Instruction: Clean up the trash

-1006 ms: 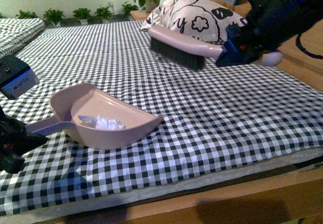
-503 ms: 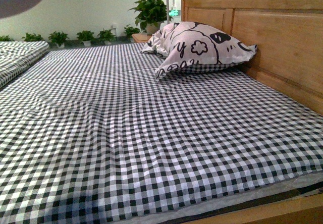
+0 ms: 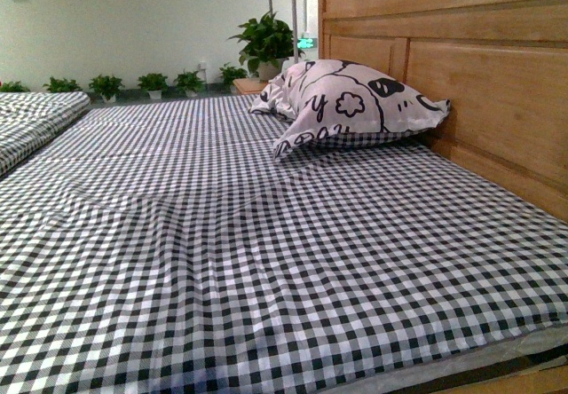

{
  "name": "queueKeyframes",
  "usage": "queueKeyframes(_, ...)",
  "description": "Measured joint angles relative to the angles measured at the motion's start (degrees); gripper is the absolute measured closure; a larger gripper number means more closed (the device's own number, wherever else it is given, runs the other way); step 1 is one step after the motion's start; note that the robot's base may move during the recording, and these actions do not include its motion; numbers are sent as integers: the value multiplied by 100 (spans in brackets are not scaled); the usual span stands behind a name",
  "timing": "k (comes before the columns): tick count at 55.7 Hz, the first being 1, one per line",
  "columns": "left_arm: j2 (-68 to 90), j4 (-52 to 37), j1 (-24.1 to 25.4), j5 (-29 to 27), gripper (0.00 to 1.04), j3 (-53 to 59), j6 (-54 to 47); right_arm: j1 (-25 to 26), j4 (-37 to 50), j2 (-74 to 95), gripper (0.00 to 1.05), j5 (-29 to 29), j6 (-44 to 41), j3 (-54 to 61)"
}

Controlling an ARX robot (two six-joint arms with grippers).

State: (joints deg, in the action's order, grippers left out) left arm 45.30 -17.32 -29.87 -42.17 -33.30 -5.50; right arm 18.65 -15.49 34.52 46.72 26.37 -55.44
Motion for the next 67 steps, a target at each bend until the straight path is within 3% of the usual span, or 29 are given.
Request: queueKeyframes(67,-13,9,-70,-24,77,70,83,44,79,-11,84,-85,22,35)
